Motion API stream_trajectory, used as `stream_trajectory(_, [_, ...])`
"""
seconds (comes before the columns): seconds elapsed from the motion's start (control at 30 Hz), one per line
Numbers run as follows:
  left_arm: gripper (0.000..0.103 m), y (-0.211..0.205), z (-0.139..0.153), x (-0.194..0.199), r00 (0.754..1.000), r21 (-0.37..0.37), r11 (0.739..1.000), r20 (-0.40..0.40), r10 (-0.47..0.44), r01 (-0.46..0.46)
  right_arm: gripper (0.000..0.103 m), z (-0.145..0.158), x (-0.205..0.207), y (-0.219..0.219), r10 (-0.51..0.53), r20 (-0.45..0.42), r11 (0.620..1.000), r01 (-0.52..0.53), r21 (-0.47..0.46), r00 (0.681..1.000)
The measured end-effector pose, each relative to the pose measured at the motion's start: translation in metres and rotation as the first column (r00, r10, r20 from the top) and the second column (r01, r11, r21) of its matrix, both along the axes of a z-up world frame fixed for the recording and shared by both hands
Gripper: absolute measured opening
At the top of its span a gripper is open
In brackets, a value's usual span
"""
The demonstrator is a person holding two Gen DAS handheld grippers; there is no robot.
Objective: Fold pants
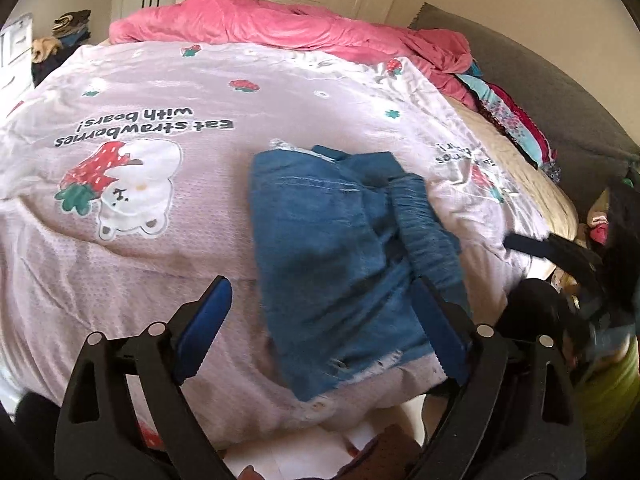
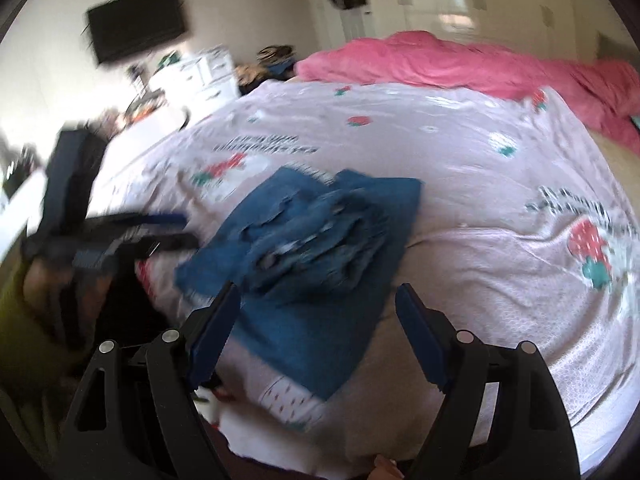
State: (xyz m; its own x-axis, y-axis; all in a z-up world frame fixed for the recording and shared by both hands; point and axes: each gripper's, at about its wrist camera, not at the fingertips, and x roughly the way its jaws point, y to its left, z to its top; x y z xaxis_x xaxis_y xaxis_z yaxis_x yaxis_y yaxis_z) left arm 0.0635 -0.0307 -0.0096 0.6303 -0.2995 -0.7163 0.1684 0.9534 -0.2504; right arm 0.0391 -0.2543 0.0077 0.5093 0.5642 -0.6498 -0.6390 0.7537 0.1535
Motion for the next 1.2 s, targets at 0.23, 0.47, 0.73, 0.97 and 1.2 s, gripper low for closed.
stream_trajectory(0.23, [0.060, 0.015, -0.001, 0.040, 0.999, -0.019, 1.000, -0.034, -0.018, 0.017, 0.079, 0.000, -0.036, 0.050, 0.191, 0.060, 0.979, -0.186, -0.079, 0.980])
stream_trajectory(0.47, [0.043, 0.006, -0.004, 0.087, 0.994, -0.046, 0.995, -0.065, -0.092, 0.090, 0.069, -0.004, -0.043, 0.095, 0.302, 0.096, 0.941, -0.280, -0.193, 0.949])
stream_trajectory(0.73, [0.043, 0.008, -0.026, 0.098, 0.989, -0.080, 0.990, -0.085, -0.120, 0.114, 0.049, -0.017, -0.043, 0.134, 0.406, 0.104, 0.858, -0.339, -0.386, 0.908])
stream_trajectory(0.97, [0.044, 0.011, -0.030, 0.098, 0.989, -0.094, 0.988, -0.074, -0.131, 0.124, 0.044, -0.028, -0.027, 0.164, 0.437, 0.093, 0.806, -0.344, -0.482, 0.895])
stream_trajectory(1.2, [0.049, 0.008, -0.033, 0.101, 0.987, -0.085, 0.987, -0.074, -0.141, 0.135, 0.007, -0.029, -0.039, 0.159, 0.454, 0.004, 0.790, -0.401, -0.465, 0.891])
